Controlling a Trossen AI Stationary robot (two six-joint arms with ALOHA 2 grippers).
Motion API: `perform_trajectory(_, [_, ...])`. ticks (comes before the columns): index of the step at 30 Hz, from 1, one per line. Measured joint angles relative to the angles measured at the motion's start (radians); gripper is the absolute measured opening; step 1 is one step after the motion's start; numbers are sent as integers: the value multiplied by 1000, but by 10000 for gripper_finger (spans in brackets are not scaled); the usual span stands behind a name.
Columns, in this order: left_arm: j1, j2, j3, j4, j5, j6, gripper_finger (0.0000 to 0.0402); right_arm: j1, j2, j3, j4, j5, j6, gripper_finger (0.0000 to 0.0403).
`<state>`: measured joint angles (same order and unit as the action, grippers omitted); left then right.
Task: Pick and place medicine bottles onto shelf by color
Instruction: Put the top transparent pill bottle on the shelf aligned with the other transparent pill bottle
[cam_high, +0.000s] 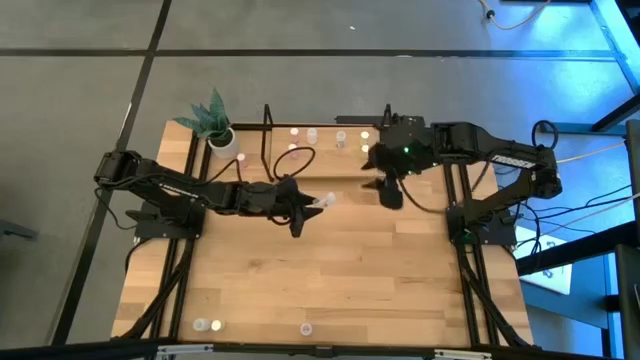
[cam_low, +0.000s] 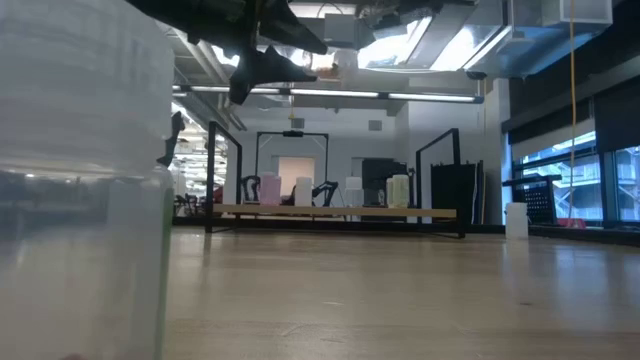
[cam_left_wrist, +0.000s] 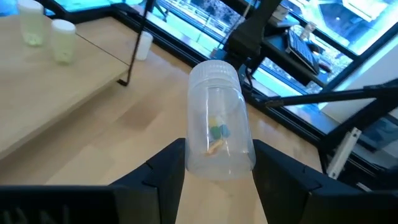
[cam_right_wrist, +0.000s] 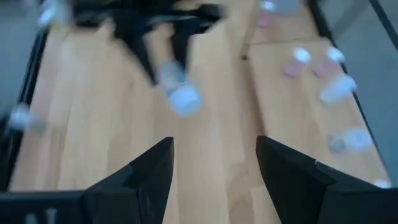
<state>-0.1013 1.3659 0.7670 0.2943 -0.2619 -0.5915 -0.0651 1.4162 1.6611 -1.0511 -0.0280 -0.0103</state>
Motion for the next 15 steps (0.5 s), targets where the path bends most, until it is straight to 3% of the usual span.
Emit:
perform_trajectory(6, [0, 0, 0, 25, 66, 0, 168, 68, 34, 0, -1, -8, -269, 229])
perform_trajectory(15, [-1, 0, 0, 75, 101, 9, 168, 132, 158, 0, 27, 123, -390, 229])
